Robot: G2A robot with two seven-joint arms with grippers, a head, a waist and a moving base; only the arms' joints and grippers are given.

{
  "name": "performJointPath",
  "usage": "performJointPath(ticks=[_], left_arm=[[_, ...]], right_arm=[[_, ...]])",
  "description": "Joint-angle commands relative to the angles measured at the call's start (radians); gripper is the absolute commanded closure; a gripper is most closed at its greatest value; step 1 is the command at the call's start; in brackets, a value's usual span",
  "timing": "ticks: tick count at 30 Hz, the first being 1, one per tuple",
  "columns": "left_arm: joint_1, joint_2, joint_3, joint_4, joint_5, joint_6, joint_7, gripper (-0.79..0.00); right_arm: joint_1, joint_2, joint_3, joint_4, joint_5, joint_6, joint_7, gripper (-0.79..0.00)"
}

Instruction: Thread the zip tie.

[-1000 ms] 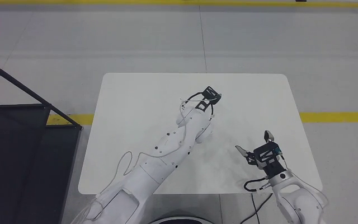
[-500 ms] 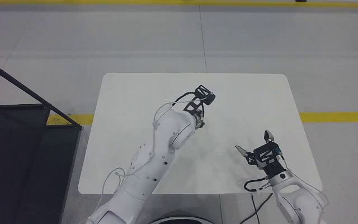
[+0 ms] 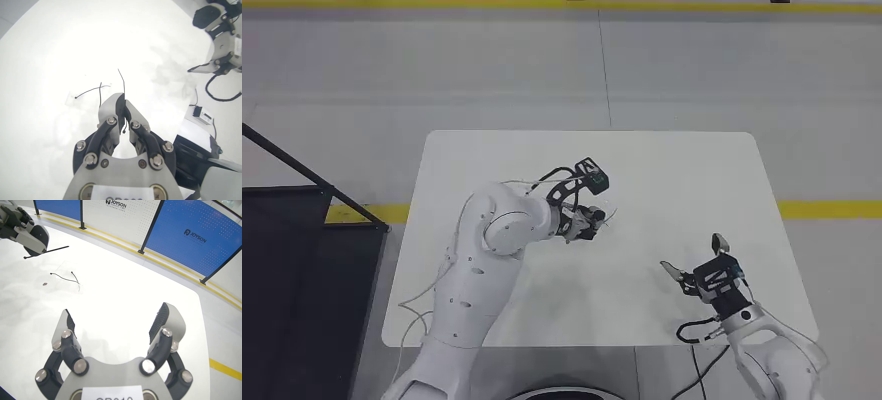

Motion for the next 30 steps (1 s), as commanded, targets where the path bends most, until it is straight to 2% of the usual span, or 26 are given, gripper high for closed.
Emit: performJointPath(ticks=[1,7,11,19,22,25,27,30], left_arm=[[-0.017,0.027,0.007,0.023,-0.108,-0.006,0.006,0.000],[-0.067,0.124,0.064,0.058,-0.321,0.000,0.001,0.000],[-0.088,0.178,0.081,0.067,-0.363,0.013,-0.013,0.000],[-0.088,0.178,0.081,0.067,-0.363,0.013,-0.013,0.000],[-0.071,0.181,0.092,0.050,-0.349,0.022,0.027,0.000],[-0.072,0.186,0.092,0.062,-0.380,0.011,0.041,0.000],[-0.083,0.190,0.092,0.080,-0.427,-0.006,0.029,0.000],[-0.107,0.198,0.101,0.115,-0.518,-0.018,0.018,0.000]], right_arm=[[0.012,-0.001,-0.031,-0.002,-0.003,-0.027,0.022,-0.785],[0.094,-0.006,-0.124,0.026,0.064,-0.124,0.112,-0.785],[0.118,-0.007,-0.131,0.029,0.059,-0.116,0.150,-0.785],[0.118,-0.007,-0.131,0.029,0.059,-0.116,0.150,-0.785],[0.127,-0.009,-0.151,0.032,0.080,-0.128,0.140,-0.785],[0.165,-0.015,-0.156,0.068,0.251,-0.148,0.148,-0.785],[0.197,-0.016,-0.156,0.110,0.419,-0.230,0.164,-0.785],[0.262,-0.016,-0.157,0.220,0.719,-0.350,0.248,-0.785]])
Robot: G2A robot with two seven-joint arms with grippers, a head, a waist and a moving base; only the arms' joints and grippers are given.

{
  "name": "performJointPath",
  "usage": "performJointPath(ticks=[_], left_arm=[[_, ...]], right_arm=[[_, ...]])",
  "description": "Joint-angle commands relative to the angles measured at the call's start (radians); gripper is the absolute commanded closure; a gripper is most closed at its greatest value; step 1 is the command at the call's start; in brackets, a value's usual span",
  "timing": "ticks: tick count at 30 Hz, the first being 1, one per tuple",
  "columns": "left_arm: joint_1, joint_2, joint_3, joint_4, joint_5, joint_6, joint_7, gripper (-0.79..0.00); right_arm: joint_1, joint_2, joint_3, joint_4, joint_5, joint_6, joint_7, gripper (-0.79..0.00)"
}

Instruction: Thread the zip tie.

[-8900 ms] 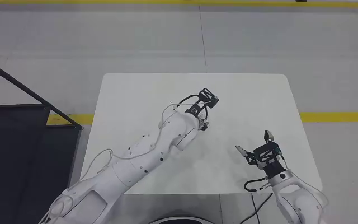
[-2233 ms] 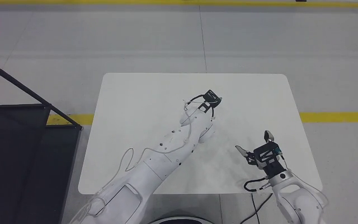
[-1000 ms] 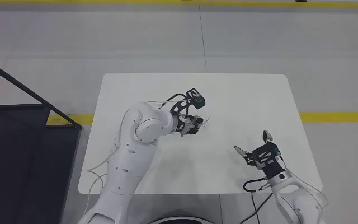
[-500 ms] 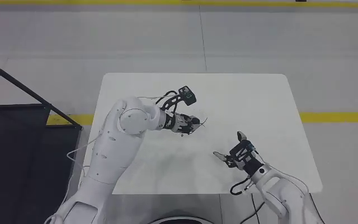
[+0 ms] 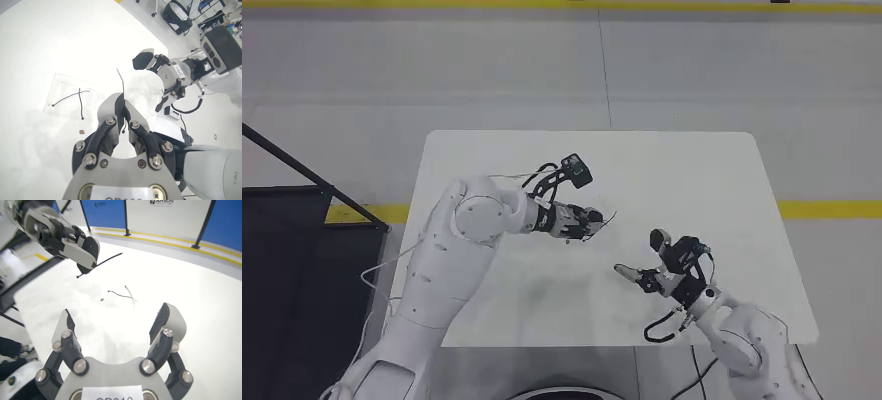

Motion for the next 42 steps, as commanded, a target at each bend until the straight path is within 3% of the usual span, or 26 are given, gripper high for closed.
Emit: performJointPath(ticks=[1,4,13,26,30,35,42], left_arm=[[-0.019,0.009,0.017,0.025,-0.067,0.001,-0.001,0.000],[-0.051,0.029,0.054,0.054,-0.140,0.004,-0.003,0.000],[-0.088,0.084,0.109,0.096,-0.173,-0.014,0.014,0.000],[-0.106,0.099,0.164,0.092,-0.149,-0.001,0.042,0.000],[-0.112,0.101,0.176,0.094,-0.153,0.003,0.050,0.000],[-0.122,0.103,0.194,0.098,-0.155,0.007,0.056,0.000],[-0.132,0.108,0.210,0.107,-0.163,0.010,0.064,0.000]], right_arm=[[0.057,0.001,-0.007,0.096,0.279,-0.090,0.086,-0.785],[0.138,0.006,-0.032,0.205,0.534,-0.146,0.251,-0.785],[0.138,0.006,-0.032,0.205,0.534,-0.146,0.251,-0.785],[0.189,-0.012,-0.114,0.233,0.567,-0.102,0.134,-0.785],[0.218,-0.015,-0.137,0.261,0.593,-0.095,0.151,-0.671],[0.236,-0.017,-0.148,0.278,0.614,-0.094,0.150,-0.616],[0.253,-0.017,-0.158,0.293,0.642,-0.112,0.162,-0.443]])
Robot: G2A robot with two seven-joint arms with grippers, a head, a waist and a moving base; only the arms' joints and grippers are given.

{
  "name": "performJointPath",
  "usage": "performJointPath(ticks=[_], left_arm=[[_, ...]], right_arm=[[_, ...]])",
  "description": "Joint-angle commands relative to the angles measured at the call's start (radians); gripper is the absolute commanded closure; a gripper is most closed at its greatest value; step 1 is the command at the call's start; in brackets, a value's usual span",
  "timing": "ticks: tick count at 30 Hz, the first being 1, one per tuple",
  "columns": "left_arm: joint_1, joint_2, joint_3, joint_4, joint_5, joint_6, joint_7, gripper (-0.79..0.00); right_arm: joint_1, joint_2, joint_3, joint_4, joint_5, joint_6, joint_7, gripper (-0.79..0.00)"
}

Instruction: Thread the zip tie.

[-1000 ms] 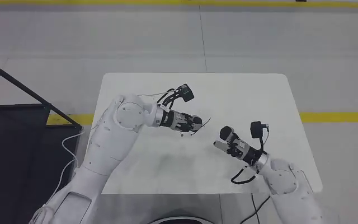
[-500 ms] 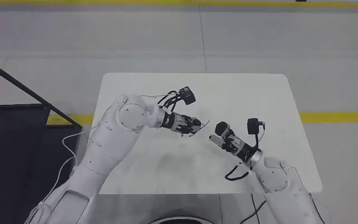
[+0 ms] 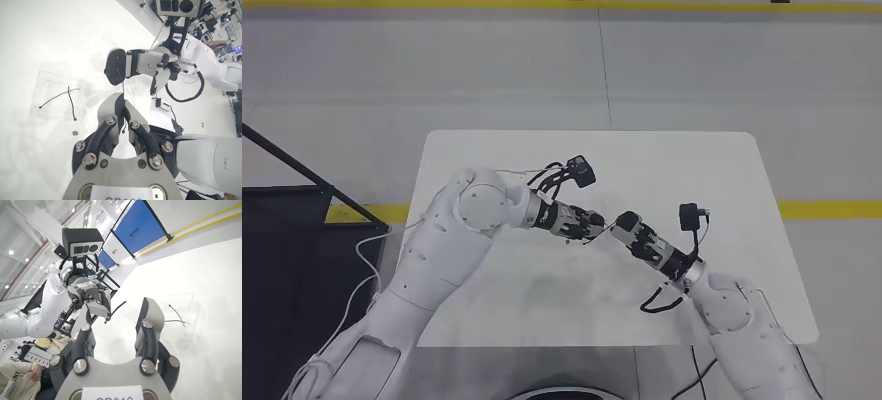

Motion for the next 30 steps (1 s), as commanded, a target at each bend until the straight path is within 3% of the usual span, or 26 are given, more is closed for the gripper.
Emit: performJointPath(ticks=[1,6,11,14,15,23,24,27,28,30], left_arm=[[-0.002,0.002,0.003,0.001,-0.003,0.001,0.003,0.000],[-0.007,0.006,0.012,0.003,-0.004,0.002,0.007,0.000],[-0.011,0.009,0.021,0.005,-0.006,0.003,0.012,0.000],[-0.014,0.011,0.027,0.007,-0.007,0.003,0.016,0.000],[-0.015,0.012,0.029,0.008,-0.005,0.005,0.019,0.000],[-0.021,0.017,0.039,0.006,-0.013,0.013,0.035,0.000],[-0.021,0.018,0.038,0.004,-0.016,0.015,0.035,-0.065],[-0.019,0.022,0.031,-0.004,-0.020,0.017,0.038,-0.108],[-0.018,0.024,0.028,-0.008,-0.022,0.018,0.038,-0.166],[-0.015,0.028,0.024,-0.015,-0.026,0.019,0.039,-0.200]], right_arm=[[0.005,0.000,-0.003,0.004,0.007,-0.003,0.010,-0.431],[0.016,0.000,-0.013,0.013,0.019,-0.004,0.024,-0.357],[0.025,0.000,-0.020,0.021,0.031,-0.010,0.034,-0.228],[0.030,0.000,-0.023,0.027,0.040,-0.014,0.037,-0.025],[0.031,0.000,-0.024,0.029,0.041,-0.015,0.037,0.000],[0.038,0.002,-0.022,0.037,0.050,-0.020,0.032,0.000],[0.037,0.002,-0.020,0.038,0.050,-0.023,0.027,0.000],[0.033,0.003,-0.015,0.036,0.047,-0.032,0.016,0.000],[0.031,0.003,-0.013,0.035,0.045,-0.035,0.012,0.000],[0.027,0.004,-0.008,0.032,0.041,-0.042,0.005,0.000]])
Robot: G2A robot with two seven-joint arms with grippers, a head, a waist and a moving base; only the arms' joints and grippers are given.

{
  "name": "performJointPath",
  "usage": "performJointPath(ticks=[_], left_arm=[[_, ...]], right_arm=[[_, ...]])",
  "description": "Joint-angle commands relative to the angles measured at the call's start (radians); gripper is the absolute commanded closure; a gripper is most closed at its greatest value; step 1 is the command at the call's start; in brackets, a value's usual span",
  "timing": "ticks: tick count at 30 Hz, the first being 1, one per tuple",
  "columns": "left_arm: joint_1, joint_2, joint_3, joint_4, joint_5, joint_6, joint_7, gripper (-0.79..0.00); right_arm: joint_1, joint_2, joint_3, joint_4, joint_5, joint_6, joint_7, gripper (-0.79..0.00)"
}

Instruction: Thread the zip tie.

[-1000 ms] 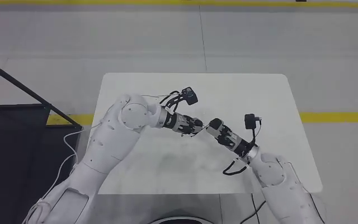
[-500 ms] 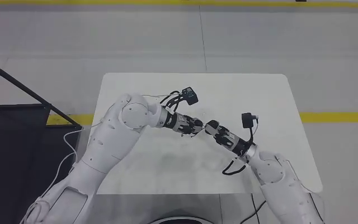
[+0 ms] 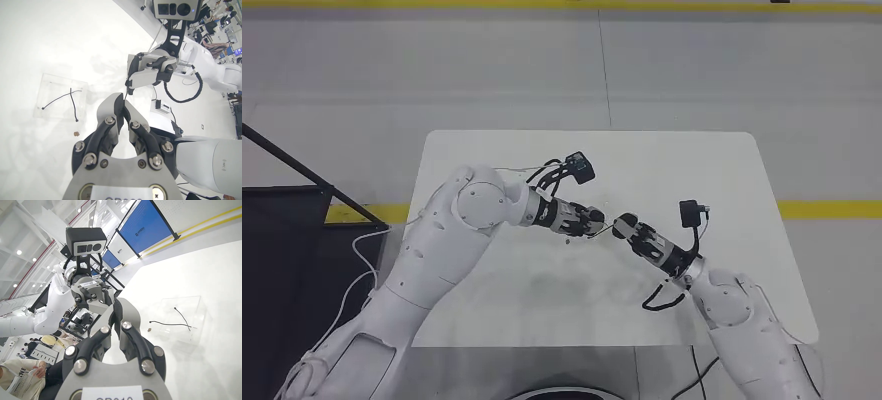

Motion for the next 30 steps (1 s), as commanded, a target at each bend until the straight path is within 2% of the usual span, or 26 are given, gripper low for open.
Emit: performJointPath(ticks=[1,3,5,6,7,10,14,17,19,30], left_arm=[[0.004,0.004,-0.005,-0.006,-0.004,0.002,0.001,-0.222],[0.008,0.007,-0.012,-0.013,-0.005,0.006,0.005,-0.289],[0.015,0.013,-0.026,-0.023,0.005,0.015,0.021,-0.526],[0.021,0.016,-0.036,-0.030,0.003,0.020,0.031,-0.686],[0.030,0.020,-0.049,-0.037,-0.003,0.024,0.042,-0.785],[0.069,0.033,-0.099,-0.051,-0.053,0.033,0.060,-0.785],[0.121,0.050,-0.151,-0.061,-0.141,0.049,0.036,-0.785],[0.149,0.057,-0.168,-0.059,-0.218,0.057,0.010,-0.785],[0.159,0.059,-0.170,-0.047,-0.291,0.072,-0.023,-0.785],[0.160,0.059,-0.171,-0.044,-0.304,0.075,-0.029,-0.785]], right_arm=[[-0.004,0.001,0.004,-0.003,-0.004,-0.005,-0.005,0.000],[-0.007,0.002,0.009,-0.006,-0.009,-0.007,-0.011,0.000],[-0.012,0.003,0.015,-0.013,-0.018,-0.010,-0.020,0.000],[-0.015,0.004,0.021,-0.020,-0.030,-0.018,-0.033,0.000],[-0.021,0.005,0.027,-0.029,-0.050,-0.032,-0.048,0.000],[-0.060,0.007,0.059,-0.069,-0.152,-0.090,-0.147,0.000],[-0.142,0.000,0.094,-0.148,-0.339,-0.096,-0.364,0.000],[-0.191,-0.007,0.102,-0.202,-0.486,-0.063,-0.497,0.000],[-0.217,-0.011,0.098,-0.233,-0.580,-0.006,-0.569,0.000],[-0.221,-0.012,0.096,-0.237,-0.593,0.005,-0.580,0.000]])
